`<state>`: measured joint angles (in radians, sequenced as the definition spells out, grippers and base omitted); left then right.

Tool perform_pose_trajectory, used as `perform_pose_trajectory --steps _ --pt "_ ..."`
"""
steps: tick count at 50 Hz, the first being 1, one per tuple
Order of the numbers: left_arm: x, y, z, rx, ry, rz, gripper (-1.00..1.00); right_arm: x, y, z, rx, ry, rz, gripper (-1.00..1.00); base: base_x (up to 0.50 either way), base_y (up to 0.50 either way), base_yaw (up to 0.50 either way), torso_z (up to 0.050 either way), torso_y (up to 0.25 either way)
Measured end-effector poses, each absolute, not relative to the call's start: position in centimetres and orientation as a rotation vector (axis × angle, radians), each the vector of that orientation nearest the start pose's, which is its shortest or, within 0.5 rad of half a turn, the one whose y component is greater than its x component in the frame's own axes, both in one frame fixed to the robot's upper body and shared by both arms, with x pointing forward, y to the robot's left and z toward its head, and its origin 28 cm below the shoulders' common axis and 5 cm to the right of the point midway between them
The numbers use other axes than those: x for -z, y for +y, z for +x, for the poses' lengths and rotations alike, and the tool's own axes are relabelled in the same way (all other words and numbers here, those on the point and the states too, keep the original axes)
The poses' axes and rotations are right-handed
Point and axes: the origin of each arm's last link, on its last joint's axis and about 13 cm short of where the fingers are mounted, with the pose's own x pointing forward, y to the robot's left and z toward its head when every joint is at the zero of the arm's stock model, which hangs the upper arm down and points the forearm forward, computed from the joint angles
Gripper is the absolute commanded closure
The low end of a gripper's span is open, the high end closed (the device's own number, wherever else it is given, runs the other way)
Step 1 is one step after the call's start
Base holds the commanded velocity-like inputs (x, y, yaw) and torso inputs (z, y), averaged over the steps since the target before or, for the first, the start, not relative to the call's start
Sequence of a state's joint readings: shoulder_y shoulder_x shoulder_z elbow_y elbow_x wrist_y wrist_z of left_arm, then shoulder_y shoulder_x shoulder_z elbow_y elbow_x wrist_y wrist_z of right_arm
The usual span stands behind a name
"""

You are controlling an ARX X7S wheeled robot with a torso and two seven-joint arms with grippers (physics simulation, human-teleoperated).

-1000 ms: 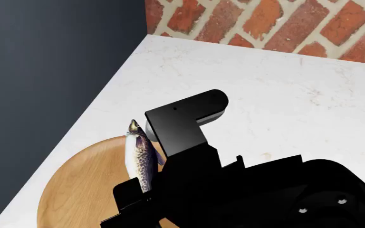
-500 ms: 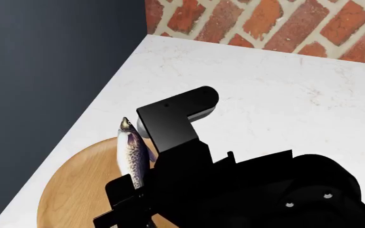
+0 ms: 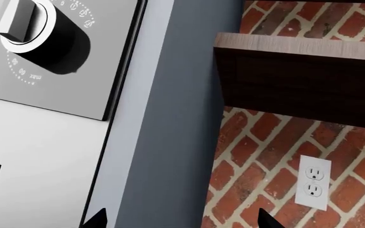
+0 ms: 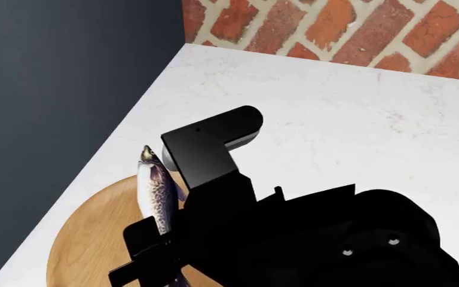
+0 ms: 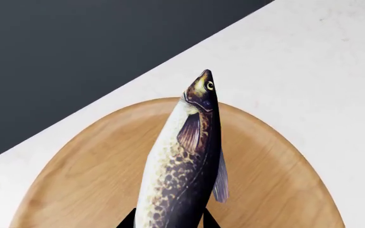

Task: Pick the fish from the oven and place it on the plate on the counter.

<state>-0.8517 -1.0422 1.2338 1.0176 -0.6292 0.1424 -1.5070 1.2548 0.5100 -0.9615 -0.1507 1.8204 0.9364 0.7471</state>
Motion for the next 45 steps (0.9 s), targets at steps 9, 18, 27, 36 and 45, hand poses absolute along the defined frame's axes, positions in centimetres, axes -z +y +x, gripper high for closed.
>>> perform_pose_trajectory --steps 9,18,27,36,45 --pt "-21.4 19.4 13.1 -0.048 -0.528 -0.221 -1.0 -23.4 -4.6 26.2 -0.633 0.585 -0.13 1.0 0.0 0.0 0.0 0.0 0.0" --pt "-21.4 19.4 13.1 -0.048 -0.525 -0.221 -1.0 -23.0 -4.5 26.3 -0.638 0.591 -0.127 1.0 0.0 0.0 0.0 0.0 0.0" --pt "-21.3 19.4 13.2 -0.047 -0.522 -0.221 -1.0 -22.7 -4.4 26.4 -0.641 0.596 -0.124 1.0 0.0 0.0 0.0 0.0 0.0" --pt "-21.3 19.4 13.3 -0.047 -0.52 -0.221 -1.0 -22.5 -4.4 26.5 -0.643 0.6 -0.122 1.0 0.0 0.0 0.0 0.0 0.001" --pt "-21.2 19.4 13.3 -0.047 -0.518 -0.221 -1.0 -22.4 -4.4 26.5 -0.643 0.602 -0.123 1.0 0.0 0.0 0.0 0.0 0.0"
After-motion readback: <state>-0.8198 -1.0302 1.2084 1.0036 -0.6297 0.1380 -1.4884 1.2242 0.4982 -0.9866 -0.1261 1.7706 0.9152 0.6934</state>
